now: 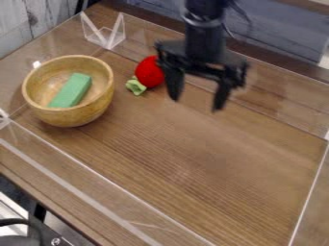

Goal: Put the green block in the brown bowl

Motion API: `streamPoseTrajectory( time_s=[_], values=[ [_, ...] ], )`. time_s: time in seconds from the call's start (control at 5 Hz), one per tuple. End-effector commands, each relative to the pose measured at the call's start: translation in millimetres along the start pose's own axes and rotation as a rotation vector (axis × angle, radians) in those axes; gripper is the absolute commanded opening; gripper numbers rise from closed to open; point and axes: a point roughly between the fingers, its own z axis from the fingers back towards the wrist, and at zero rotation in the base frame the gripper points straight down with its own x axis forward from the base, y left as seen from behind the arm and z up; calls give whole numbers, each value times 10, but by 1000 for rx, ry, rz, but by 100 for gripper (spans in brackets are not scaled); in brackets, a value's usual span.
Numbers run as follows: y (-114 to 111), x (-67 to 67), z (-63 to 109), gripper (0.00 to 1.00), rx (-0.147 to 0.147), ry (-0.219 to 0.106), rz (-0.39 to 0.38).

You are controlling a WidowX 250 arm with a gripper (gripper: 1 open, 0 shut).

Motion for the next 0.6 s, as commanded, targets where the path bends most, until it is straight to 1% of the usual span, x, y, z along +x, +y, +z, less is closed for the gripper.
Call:
streamPoseTrajectory(
  time_s=[0.0,0.2,0.4],
  values=[
    [71,88,29,100,7,-44,-16],
    [115,110,30,100,22,-37,23],
    [125,89,-23,100,20,-38,-23]
  ],
)
